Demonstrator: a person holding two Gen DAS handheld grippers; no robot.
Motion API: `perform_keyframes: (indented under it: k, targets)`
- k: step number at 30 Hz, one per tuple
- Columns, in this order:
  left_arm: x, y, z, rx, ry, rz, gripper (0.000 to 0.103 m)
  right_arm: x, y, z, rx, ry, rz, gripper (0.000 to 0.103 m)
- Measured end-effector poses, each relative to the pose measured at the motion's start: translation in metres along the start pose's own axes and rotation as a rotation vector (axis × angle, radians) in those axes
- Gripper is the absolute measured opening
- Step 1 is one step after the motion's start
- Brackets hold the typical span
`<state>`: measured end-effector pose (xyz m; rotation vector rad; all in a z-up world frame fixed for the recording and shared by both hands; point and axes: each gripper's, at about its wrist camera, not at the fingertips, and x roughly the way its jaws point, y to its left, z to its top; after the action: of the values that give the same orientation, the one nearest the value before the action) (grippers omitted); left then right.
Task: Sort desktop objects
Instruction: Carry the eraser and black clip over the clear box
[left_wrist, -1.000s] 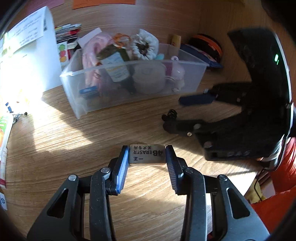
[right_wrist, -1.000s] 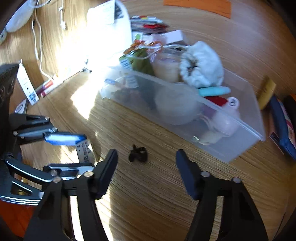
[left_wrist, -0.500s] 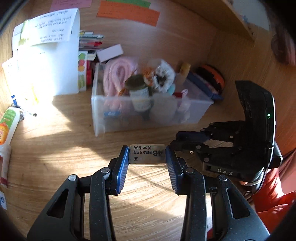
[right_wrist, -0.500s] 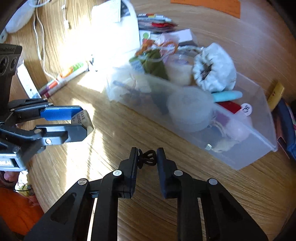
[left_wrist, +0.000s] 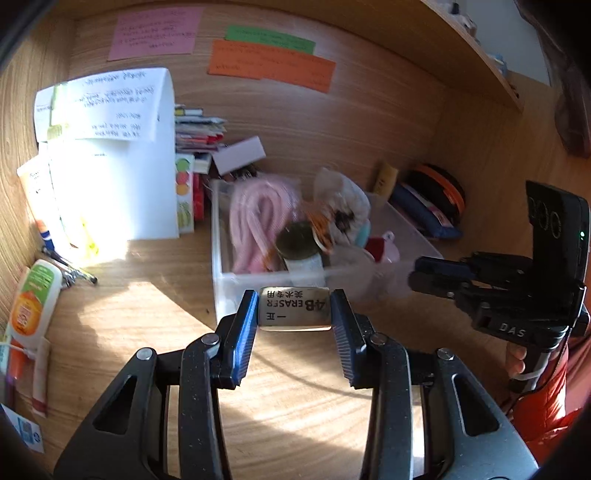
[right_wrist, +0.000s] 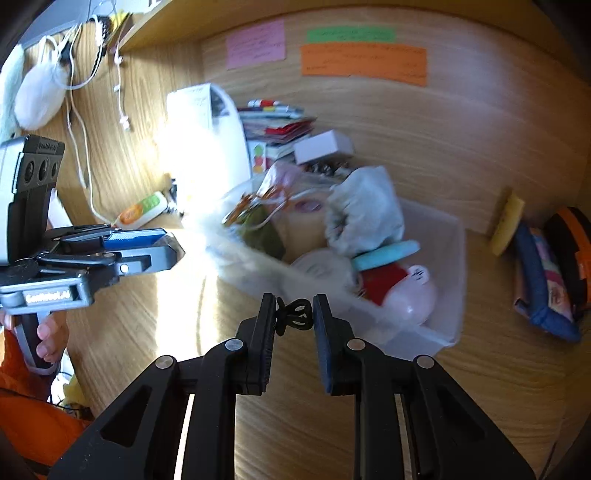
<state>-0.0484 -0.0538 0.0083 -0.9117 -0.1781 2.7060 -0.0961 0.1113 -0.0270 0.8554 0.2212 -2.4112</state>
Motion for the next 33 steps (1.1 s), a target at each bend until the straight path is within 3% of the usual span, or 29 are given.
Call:
perform_keyframes:
  k: [7,23,28,33]
  targets:
    - [0.006,0.009,0.016,-0.001,-0.029,0.037,0.039,0.001,-0.014,0.010,0.013,-0.016,-0.017,0.018]
    - [0.033,0.028,0.025,-0.041,-0.012,0.058,0.039,0.031,-0.043,0.014,0.098,0.020,-0.020,0.018]
    - [0.041,0.031,0.023,-0.062,0.025,0.042,0.052,0.032,-0.041,0.014,0.089,0.014,-0.037,0.019]
    - [0.042,0.036,0.020,-0.089,0.034,0.039,0.054,0.031,-0.044,0.013,0.092,0.001,-0.112,0.049]
